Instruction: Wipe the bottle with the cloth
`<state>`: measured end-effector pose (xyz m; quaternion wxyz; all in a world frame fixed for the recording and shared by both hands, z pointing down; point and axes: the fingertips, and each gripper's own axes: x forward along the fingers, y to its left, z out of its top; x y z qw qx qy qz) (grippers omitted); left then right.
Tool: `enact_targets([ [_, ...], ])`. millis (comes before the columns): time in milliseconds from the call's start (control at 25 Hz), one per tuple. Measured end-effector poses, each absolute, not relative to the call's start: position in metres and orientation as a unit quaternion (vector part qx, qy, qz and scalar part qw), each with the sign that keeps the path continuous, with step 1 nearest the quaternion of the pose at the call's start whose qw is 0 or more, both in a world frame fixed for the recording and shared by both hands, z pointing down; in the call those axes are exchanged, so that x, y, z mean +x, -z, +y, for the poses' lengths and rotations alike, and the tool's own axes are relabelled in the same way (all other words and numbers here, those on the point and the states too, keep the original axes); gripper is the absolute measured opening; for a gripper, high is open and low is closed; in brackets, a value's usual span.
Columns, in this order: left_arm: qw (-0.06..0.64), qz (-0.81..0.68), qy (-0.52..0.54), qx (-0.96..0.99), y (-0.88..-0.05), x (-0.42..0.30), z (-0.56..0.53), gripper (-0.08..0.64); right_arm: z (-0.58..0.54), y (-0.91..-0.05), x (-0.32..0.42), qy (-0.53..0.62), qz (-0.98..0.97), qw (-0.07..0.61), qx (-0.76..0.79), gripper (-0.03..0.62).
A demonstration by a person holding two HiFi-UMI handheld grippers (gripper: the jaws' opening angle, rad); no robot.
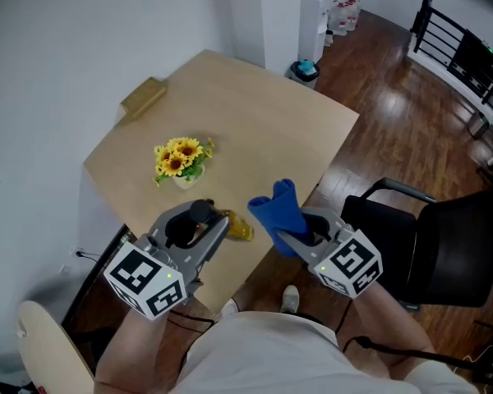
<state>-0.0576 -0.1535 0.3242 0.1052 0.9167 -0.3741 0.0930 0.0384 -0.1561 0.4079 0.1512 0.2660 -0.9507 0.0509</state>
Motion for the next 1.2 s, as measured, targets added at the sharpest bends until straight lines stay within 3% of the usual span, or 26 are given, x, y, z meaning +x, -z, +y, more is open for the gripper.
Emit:
enact_targets([
  [240,0.108,-0.339,-0.101,0.929,-0.328,-0.045,-0.136,0.153,-0.151,-0.353,-0.003,-0.005,-0.967,0.140,0.215,0.143],
  [680,0.102,-0.355,-0.081,0.926,-0.317,-0.064,-0.141,0.153,-0.149,-0.520,0.017,-0.146,-0.927,0.243,0.243,0.143],
  [1040,0.100,-0.357,-0.103,0.923,-0.336,-0.062,-0.157,0.153,-0.135,-0.358,0.004,-0.054,-0.958,0.081,0.270,0.143],
  [1200,0.114,-0.351,-0.092,0.925,-0.339,-0.056,-0.161,0.153,-0.130,-0.347,-0.014,-0.039,-0.960,0.075,0.265,0.143],
])
